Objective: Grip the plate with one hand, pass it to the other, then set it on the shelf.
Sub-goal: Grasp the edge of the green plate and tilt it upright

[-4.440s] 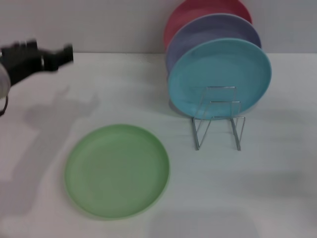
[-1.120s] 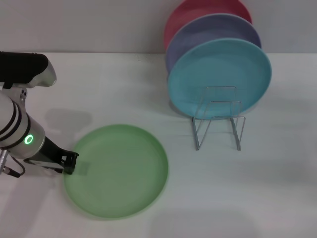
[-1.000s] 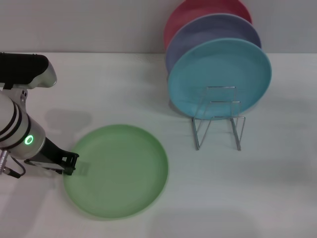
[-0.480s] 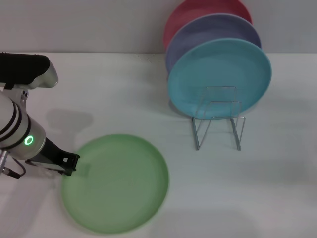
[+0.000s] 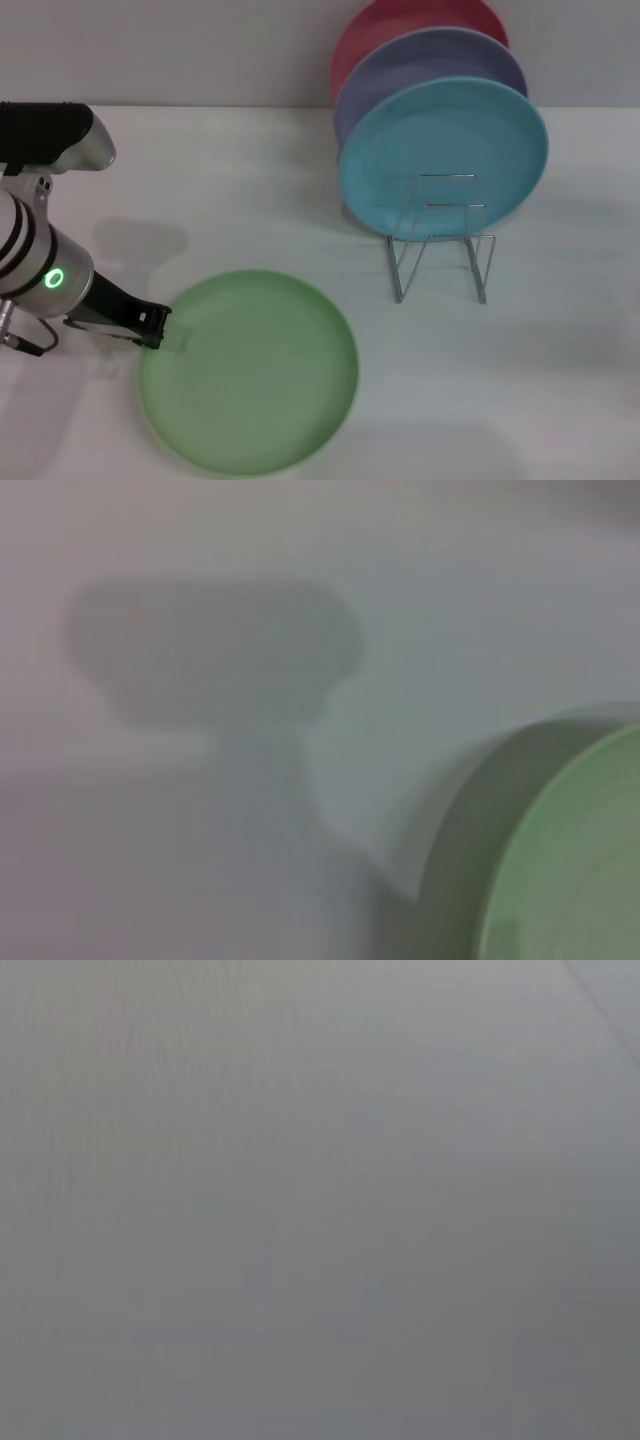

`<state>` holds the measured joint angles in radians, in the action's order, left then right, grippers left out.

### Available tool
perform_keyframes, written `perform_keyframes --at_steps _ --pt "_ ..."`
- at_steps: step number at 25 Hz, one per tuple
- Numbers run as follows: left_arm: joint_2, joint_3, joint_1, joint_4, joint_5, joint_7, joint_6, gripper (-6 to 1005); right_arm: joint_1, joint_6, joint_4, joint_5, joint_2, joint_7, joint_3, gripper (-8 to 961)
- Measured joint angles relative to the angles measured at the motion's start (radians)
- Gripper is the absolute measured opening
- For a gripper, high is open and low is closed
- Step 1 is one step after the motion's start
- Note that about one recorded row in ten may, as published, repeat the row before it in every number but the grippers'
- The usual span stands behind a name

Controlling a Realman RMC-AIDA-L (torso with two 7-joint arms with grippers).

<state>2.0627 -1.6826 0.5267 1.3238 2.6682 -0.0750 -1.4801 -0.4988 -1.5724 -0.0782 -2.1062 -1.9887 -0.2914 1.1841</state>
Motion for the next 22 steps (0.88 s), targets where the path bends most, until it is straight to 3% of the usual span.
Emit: perform_keyframes --at_steps 16,22 --pt "-0.002 -0.090 -0.093 0.217 -0.009 -0.077 0.053 30 0.017 0.000 0.008 0.000 -0.006 0.000 0.012 658" --pt "0.000 -0.090 -0.189 0.303 -0.022 -0.095 0.232 30 0.022 0.000 0.009 -0.005 -0.010 0.003 0.005 658"
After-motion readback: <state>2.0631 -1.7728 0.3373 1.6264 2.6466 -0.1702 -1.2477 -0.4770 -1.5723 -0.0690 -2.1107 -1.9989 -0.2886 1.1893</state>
